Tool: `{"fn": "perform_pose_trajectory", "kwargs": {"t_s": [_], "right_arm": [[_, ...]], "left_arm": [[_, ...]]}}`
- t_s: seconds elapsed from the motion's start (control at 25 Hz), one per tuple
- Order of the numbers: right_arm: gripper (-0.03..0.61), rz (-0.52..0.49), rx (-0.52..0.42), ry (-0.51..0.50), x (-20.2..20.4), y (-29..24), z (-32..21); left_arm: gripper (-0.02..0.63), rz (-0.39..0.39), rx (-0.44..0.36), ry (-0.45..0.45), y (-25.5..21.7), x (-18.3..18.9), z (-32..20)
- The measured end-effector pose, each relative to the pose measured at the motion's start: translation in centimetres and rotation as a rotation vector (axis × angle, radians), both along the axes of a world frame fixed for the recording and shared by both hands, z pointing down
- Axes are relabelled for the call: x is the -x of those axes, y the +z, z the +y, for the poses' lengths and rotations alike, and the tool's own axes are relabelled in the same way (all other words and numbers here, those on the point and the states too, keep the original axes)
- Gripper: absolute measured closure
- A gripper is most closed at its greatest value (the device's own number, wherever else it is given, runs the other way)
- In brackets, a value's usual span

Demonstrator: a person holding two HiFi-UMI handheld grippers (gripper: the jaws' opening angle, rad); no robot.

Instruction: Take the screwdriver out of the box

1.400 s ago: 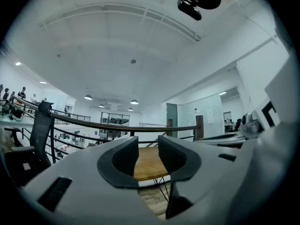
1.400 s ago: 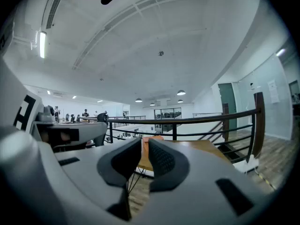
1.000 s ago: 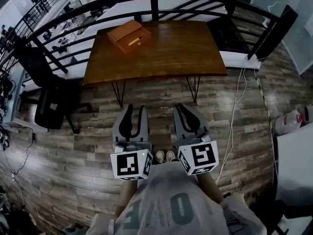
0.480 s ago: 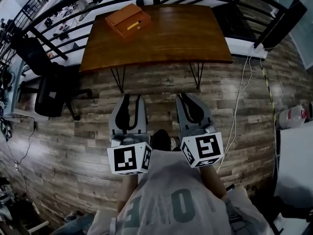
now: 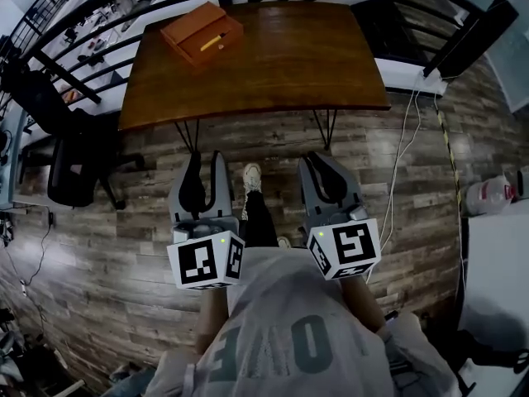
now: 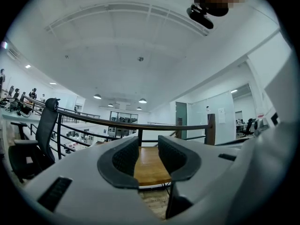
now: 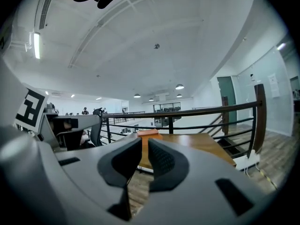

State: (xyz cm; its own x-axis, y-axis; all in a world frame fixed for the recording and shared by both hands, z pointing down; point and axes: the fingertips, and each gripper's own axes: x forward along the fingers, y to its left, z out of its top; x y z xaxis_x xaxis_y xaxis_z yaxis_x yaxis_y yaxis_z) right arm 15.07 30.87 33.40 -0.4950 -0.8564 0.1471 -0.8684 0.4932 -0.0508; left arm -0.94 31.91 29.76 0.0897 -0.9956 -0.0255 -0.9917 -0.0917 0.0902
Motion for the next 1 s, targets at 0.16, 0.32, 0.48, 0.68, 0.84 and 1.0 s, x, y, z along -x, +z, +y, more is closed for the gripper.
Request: {"fn": "perform_pose_trajectory", "kwargs": {"t_s": [0.16,0.32,0.48,0.68,0.84,1.0], "right_arm": [[0.529,0.025,-0.006,0.004,0.9,0.6,-4.0],[0.529,0.027,-0.017,0.01,2.5,0.2,-10.2],[0.529,0.02,-0.033,-0.007,5.6,-1.3,-17.6],[0.529,0.009,-0.063,-0.019,9.8,-4.1,-26.7],[0.529,0.005,-0.062,-0.022,12.5,-5.3,-33.6],[0.529,0.017,-0.057,-0.011,13.9,-5.5,-38.4]], "left_arm": [[0.487,0.01,0.008,-0.006,1.3,1.5,-4.3],[0.487,0.013,0.001,-0.012,1.1,3.4,-10.4],[0.487,-0.002,0.008,-0.016,0.1,6.0,-16.9],[0.486,-0.017,-0.001,0.004,-2.0,9.1,-25.9],[0.488,-0.043,-0.01,0.038,-3.2,10.9,-33.5],[0.488,-0.049,-0.028,0.054,-4.1,12.2,-38.8]]}}
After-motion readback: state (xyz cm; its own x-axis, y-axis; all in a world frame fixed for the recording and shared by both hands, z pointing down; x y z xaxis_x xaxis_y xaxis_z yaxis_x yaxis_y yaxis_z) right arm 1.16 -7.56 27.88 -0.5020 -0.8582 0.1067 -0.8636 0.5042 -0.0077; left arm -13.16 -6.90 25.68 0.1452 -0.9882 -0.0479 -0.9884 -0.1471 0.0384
